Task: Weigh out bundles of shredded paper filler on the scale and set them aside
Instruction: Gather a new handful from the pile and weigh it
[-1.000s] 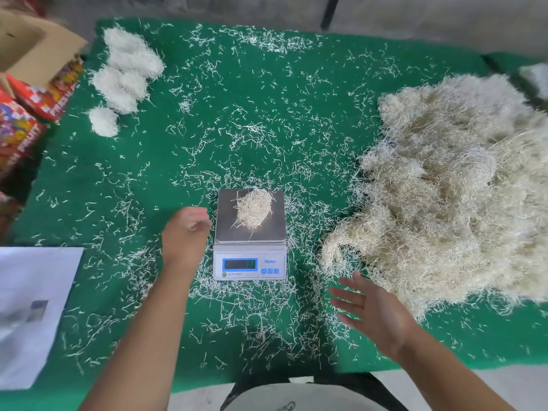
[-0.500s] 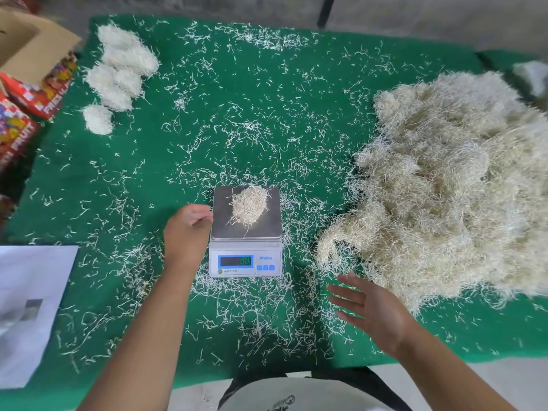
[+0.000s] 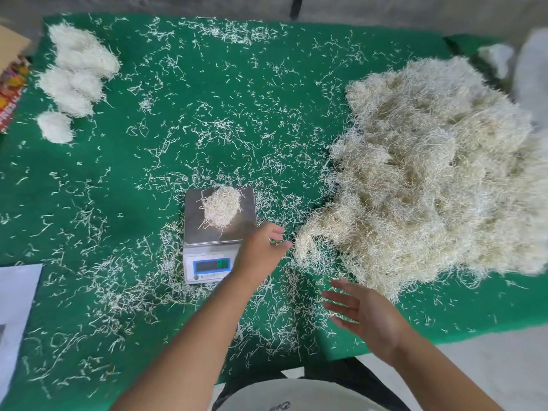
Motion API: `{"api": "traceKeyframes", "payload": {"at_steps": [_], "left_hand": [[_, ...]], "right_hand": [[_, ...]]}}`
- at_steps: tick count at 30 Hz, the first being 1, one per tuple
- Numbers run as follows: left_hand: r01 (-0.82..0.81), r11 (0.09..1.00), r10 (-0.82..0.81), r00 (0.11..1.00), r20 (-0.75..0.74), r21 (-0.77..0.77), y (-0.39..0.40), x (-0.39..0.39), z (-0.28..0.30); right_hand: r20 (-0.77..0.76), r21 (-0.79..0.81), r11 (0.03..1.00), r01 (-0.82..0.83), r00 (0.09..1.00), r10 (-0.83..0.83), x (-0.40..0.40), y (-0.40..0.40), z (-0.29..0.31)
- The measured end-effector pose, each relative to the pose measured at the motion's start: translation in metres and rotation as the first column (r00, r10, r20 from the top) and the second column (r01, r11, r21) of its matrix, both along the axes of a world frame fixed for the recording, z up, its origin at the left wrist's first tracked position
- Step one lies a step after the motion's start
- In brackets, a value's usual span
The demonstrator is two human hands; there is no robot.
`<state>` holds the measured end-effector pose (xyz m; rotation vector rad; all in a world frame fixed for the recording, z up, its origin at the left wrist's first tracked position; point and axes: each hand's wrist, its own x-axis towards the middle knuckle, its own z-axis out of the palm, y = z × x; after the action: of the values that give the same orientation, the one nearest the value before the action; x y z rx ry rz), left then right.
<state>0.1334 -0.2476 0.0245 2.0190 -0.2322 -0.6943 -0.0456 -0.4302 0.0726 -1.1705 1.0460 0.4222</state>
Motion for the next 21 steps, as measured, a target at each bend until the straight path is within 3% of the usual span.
{"api": "traceKeyframes", "payload": {"at_steps": [4, 10, 14, 21], "left_hand": [[0.164, 0.975, -0.154, 0.985, -0.077, 0.148, -0.059, -0.024, -0.033], [-0.024, 0.969, 0.045, 0.996, -0.079, 0.245, -0.108, -0.016, -0.065], [-0.012, 0.937, 0.033, 0.998, -0.055, 0.350, -0.116, -0.012, -0.065], [-0.011, 1.000, 0.016, 0.980, -0.197, 0.026, -0.101, -0.053, -0.028]], "right_hand": [[-0.018, -0.012, 0.999, 0.050, 0.999, -0.050, -0.012, -0.013, 0.002], [-0.036, 0.006, 0.999, 0.038, 0.999, -0.038, -0.035, -0.039, -0.002], [-0.048, 0.024, 1.000, 0.003, 0.999, -0.002, -0.036, -0.053, -0.001], [-0.080, 0.104, 0.993, -0.049, 0.995, 0.057, -0.001, -0.061, -0.003]]}}
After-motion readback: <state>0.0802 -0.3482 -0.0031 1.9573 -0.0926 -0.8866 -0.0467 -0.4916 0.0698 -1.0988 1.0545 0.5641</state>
